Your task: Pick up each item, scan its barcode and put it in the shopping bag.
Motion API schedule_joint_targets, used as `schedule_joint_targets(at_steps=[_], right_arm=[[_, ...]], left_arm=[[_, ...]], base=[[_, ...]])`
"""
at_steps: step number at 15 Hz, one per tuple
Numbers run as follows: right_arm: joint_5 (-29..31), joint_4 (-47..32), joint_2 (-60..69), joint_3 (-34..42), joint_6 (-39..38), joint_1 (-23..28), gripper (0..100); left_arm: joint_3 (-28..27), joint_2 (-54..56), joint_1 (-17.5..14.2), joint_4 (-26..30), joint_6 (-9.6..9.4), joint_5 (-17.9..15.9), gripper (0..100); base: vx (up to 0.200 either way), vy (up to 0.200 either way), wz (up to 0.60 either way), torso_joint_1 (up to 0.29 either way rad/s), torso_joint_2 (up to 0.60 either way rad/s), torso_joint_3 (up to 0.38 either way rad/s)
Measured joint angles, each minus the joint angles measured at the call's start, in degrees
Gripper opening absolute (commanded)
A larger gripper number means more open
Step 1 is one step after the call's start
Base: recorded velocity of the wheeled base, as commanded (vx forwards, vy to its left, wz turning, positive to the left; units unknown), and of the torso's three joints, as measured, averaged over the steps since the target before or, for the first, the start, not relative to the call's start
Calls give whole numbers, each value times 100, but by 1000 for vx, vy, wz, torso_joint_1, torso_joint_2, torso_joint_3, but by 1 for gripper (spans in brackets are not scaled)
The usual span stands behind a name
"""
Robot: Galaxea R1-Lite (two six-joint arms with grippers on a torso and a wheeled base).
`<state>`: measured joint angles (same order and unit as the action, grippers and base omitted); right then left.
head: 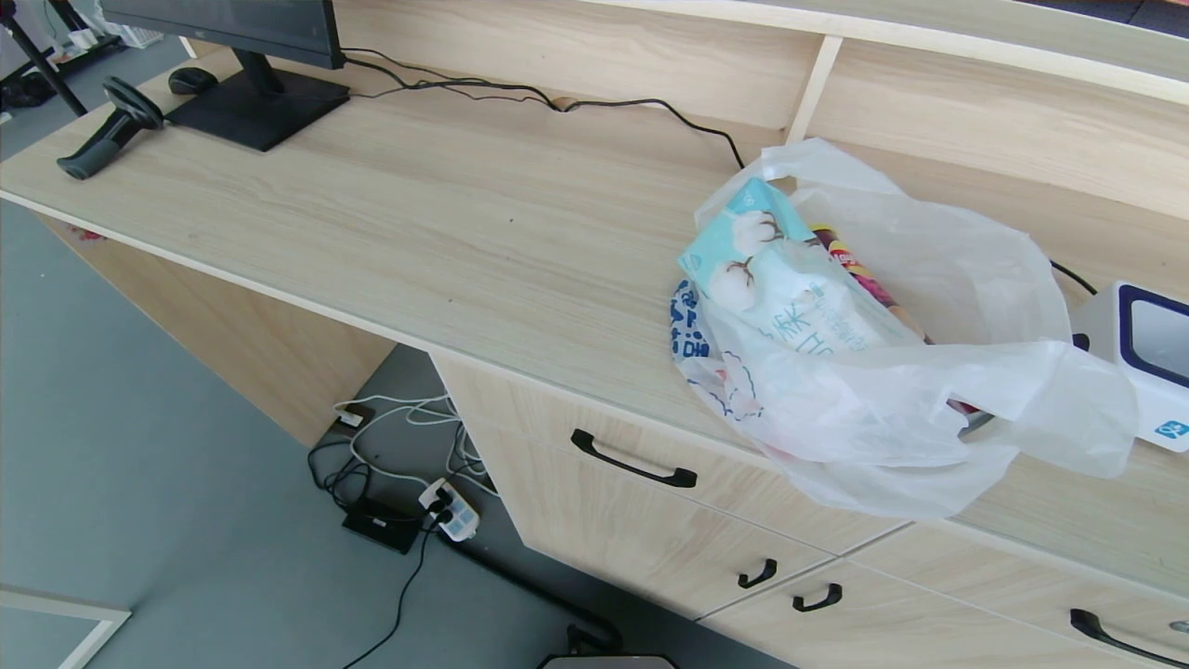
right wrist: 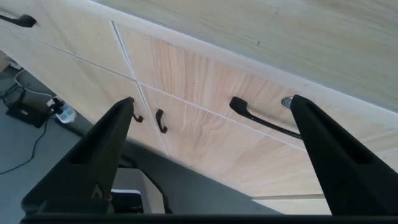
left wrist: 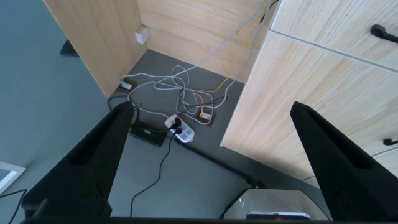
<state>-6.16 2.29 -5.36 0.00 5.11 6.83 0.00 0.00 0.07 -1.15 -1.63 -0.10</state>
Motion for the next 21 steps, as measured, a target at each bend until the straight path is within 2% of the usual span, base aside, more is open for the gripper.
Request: schedule_joint_targets(at_steps=[2,3,5,6,12,16,18,21], right_arm=[[-87,-2,-39,0,15,-324,100],[-82,-22,-91,-2,-5,-667,100],[505,-189,-98,-2,-306,-1090,100],[606,-216,-67,-2,-367,-1186,100],[695,-222,-28,-2,-661,-1304,100],[697,-218,51,-2,-297,-880,100],[697,-227,197,-2,-518,-819,100],[695,-229,413,-2,-456,-724,100]], left_arm=[[0,0,0,-11,18,0,100],[0,0,2,-20,20,0,100],[0,0,4,-30,27,0,100],[0,0,4,-30,29,0,100],[0,0,0,-33,40,0,100],[0,0,4,-27,33,0,100],[0,0,4,-29,38,0,100],[0,0,-2,-30,40,0,100]], base=[[0,0,0,0,0,0],[0,0,0,0,0,0],[0,0,0,0,0,0],[0,0,0,0,0,0],[0,0,0,0,0,0],[0,0,0,0,0,0],[0,0,0,0,0,0],[0,0,0,0,0,0]])
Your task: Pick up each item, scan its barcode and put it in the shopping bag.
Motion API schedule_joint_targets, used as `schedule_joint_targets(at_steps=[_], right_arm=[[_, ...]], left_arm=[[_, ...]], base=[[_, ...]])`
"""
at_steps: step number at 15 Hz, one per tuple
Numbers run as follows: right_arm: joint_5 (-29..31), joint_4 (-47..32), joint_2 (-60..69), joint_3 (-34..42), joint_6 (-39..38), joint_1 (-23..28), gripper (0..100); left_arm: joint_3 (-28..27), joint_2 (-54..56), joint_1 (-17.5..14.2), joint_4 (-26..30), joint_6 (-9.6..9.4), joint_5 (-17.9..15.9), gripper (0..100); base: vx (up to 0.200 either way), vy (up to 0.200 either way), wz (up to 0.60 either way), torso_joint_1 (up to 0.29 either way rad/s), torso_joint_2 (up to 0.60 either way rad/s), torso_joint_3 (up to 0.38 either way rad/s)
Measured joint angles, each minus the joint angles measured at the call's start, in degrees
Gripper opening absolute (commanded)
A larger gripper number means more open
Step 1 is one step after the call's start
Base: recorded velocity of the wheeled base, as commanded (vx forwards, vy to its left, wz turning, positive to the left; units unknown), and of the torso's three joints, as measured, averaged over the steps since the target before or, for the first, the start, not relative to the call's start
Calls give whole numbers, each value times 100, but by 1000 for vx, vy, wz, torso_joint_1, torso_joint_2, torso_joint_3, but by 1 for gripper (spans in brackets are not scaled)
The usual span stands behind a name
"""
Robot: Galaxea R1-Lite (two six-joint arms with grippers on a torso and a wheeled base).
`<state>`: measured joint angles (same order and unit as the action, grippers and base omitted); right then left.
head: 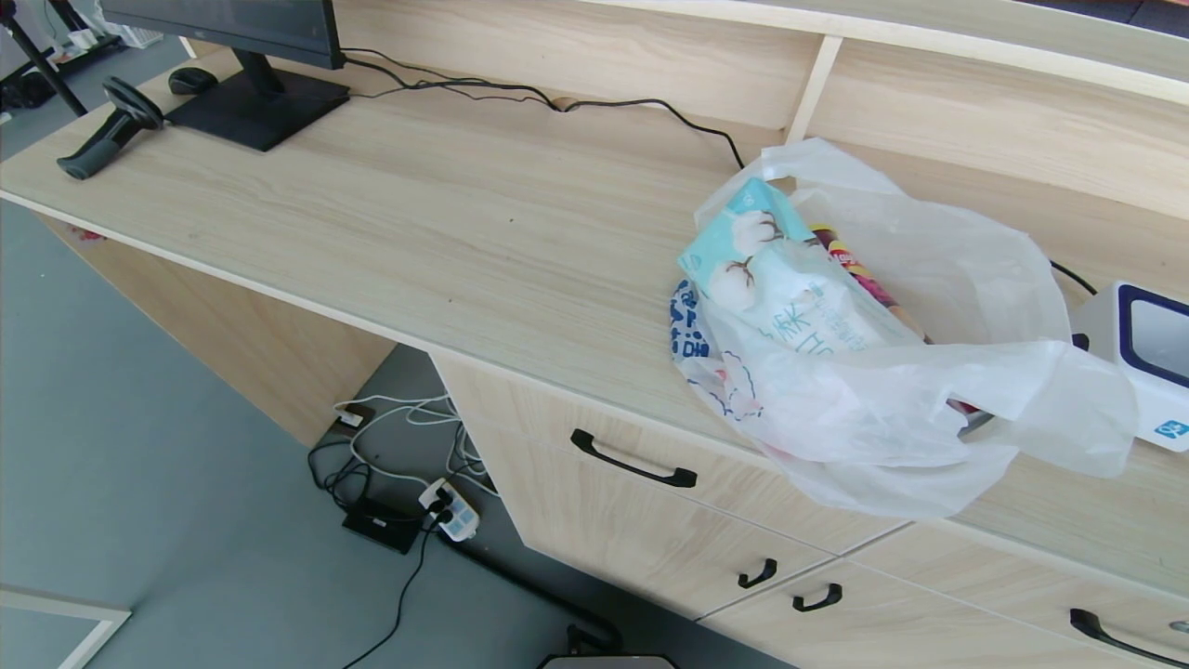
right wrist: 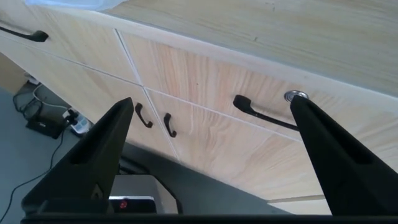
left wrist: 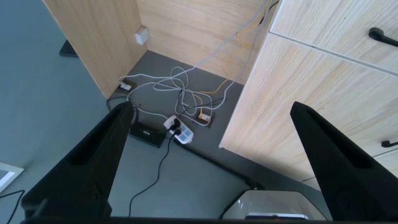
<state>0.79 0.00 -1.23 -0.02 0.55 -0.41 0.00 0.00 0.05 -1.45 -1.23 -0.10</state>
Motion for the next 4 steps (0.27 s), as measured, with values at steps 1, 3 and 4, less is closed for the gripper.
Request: schedule_joint_targets(at_steps=[1,3,4], right_arm=[[0,0,39,0,67,12,100],[-1,0,88,0,67,23,100],[-1,-2,99,-2,62,23,100]], left_arm=[[0,0,2,-2,0,0,100],[0,0,2,1,-13,0,100],[0,0,2,1,-7,0,100]], base=[[0,0,0,0,0,0],[0,0,0,0,0,0],[0,0,0,0,0,0]])
